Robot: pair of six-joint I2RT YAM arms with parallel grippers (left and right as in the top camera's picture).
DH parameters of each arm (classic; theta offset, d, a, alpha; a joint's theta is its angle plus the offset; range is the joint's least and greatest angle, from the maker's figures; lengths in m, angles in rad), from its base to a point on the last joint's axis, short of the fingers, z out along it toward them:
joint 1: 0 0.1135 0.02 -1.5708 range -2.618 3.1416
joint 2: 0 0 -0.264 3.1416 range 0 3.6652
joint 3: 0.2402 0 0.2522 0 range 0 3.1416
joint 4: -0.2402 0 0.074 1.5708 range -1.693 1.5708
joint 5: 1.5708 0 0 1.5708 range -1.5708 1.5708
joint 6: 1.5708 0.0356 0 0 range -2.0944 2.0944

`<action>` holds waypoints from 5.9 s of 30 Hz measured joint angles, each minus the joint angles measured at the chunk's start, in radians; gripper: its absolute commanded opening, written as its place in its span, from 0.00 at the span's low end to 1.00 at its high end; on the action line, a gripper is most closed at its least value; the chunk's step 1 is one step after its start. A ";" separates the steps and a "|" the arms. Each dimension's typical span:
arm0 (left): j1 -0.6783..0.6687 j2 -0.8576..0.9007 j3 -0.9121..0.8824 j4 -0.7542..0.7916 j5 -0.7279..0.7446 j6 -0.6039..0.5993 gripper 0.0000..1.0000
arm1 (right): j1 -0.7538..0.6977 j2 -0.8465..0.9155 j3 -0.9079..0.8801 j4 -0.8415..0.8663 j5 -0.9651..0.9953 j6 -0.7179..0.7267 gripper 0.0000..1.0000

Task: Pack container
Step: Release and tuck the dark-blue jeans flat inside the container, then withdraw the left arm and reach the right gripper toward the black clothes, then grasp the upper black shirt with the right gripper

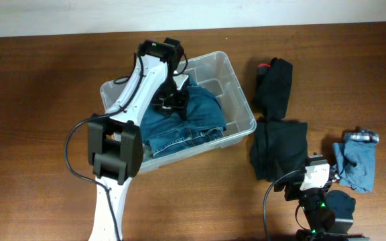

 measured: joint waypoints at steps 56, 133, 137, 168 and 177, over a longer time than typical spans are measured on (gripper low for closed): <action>-0.079 -0.491 -0.844 0.543 -0.019 0.148 0.22 | 0.000 0.000 0.000 0.000 0.000 -0.001 0.98; 0.552 -0.607 -0.275 0.443 -0.129 -0.051 0.99 | 0.000 0.000 0.000 0.000 0.000 0.000 0.98; 0.681 -0.637 -0.269 0.439 -0.151 -0.127 0.99 | 0.000 0.000 0.000 0.000 0.000 -0.001 0.98; 0.808 -0.637 -0.270 0.396 -0.173 -0.161 1.00 | -0.002 1.499 1.356 -0.217 -0.372 0.284 0.98; 0.808 -0.637 -0.270 0.396 -0.173 -0.161 0.99 | -0.019 1.876 1.535 -0.327 -0.322 0.326 0.98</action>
